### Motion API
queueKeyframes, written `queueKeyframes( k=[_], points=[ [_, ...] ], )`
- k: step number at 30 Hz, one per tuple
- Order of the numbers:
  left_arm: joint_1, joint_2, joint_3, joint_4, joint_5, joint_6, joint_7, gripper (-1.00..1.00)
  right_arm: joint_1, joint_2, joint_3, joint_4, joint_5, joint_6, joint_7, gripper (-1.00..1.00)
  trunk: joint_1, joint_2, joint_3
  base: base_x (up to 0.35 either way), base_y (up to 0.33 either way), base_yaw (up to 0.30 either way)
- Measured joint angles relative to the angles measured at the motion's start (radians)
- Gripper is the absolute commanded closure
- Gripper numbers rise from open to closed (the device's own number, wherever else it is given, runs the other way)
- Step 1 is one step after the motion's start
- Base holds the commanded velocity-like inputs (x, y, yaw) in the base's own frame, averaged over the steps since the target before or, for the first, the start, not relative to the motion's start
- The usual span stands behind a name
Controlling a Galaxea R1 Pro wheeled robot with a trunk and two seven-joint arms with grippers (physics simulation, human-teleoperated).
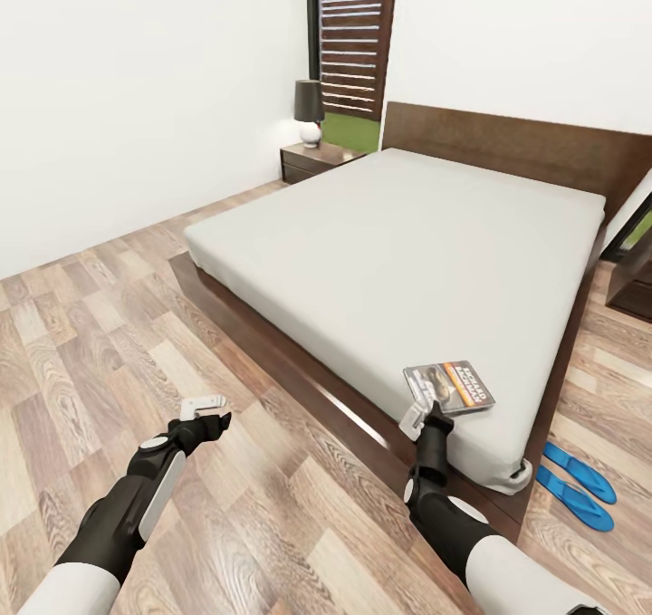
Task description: In the bedroom, move the book from the bed onto either nightstand, and place the two sandals side by side next to the bed.
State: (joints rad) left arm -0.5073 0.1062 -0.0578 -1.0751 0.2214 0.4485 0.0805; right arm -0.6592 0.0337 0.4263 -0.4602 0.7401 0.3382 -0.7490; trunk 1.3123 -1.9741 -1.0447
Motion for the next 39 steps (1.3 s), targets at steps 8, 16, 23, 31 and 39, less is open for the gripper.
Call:
queueKeyframes(
  k=[8, 16, 23, 31, 39],
  points=[
    [0.0, 0.0, 0.0, 0.0, 0.0, 0.0, 0.0, -1.0, 0.0, 0.0, 0.0, 0.001, -0.005, -0.004, 0.0, 1.0, 0.0, 0.0, 0.0, 0.0, 0.0, 0.0],
    [0.0, 0.0, 0.0, -0.001, 0.0, 0.0, 0.0, -1.0, 0.0, 0.0, 0.0, 0.0, -0.006, -0.004, 0.0, 1.0, 0.0, 0.0, 0.0, -0.117, 0.082, 0.0],
    [0.0, 0.0, 0.0, -0.001, 0.001, 0.0, 0.0, -1.0, 0.0, 0.001, 0.0, 0.0, -0.005, -0.005, -0.001, 1.0, 0.0, 0.0, 0.0, -0.237, 0.172, 0.0],
    [0.0, 0.0, 0.0, 0.0, 0.002, 0.0, 0.0, -1.0, 0.0, 0.001, 0.0, 0.001, -0.006, -0.006, -0.001, 1.0, 0.0, 0.0, 0.0, -0.244, 0.177, 0.0],
    [0.0, 0.0, 0.0, 0.001, 0.002, 0.0, 0.0, -1.0, 0.0, 0.002, -0.001, 0.001, -0.012, -0.01, 0.0, 1.0, 0.001, 0.0, 0.0, -0.245, 0.177, 0.02]
  ],
)
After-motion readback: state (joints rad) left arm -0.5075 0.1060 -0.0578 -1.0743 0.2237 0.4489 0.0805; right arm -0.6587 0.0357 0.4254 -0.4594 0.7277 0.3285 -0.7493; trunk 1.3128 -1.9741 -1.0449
